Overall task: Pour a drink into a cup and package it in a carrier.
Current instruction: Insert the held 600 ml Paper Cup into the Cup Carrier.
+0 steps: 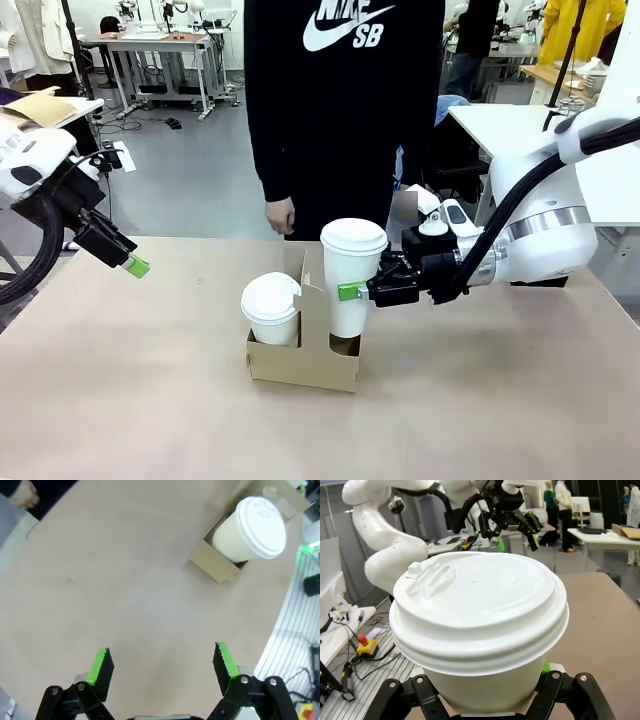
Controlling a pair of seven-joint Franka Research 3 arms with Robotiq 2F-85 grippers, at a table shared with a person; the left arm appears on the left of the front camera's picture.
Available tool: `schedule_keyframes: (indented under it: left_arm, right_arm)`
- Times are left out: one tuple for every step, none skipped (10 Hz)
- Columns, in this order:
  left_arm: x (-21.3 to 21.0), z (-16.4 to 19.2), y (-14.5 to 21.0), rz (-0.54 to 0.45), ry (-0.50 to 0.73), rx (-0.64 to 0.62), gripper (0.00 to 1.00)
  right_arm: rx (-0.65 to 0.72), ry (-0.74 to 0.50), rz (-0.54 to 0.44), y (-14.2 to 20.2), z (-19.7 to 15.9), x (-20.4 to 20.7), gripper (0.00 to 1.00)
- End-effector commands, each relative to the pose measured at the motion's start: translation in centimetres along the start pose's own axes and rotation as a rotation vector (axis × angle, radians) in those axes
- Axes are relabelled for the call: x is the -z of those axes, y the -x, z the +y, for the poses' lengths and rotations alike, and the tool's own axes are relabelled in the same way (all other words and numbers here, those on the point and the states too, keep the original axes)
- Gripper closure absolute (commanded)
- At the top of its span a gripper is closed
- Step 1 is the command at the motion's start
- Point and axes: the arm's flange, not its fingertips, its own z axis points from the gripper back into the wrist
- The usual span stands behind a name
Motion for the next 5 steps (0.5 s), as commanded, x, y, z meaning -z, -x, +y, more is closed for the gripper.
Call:
schedule_keyframes:
  left_arm:
    - [-0.11,-0.41,-0.34,0.019,0.000,-0.008,0.00]
    - [-0.11,-0.41,-0.34,0.019,0.000,-0.008,0.00]
    - [-0.11,-0.41,-0.34,0.019,0.000,-0.008,0.00]
    - [-0.11,-0.41,-0.34,0.019,0.000,-0.008,0.00]
    - [-0.11,-0.41,-0.34,0.019,0.000,-0.008,0.00]
  right_arm:
    - [-0.039,-0.035,-0.012,0.39,-0.07,0.21,0.20]
    - [-0.049,-0.034,-0.021,0.56,0.08,0.27,0.20]
    - [-0.056,-0.034,-0.024,0.64,0.11,0.44,0.20]
    - [-0.064,-0.035,-0.028,0.80,0.07,0.67,0.20]
    - [-0.064,-0.039,-0.030,0.90,-0.03,0.81,0.20]
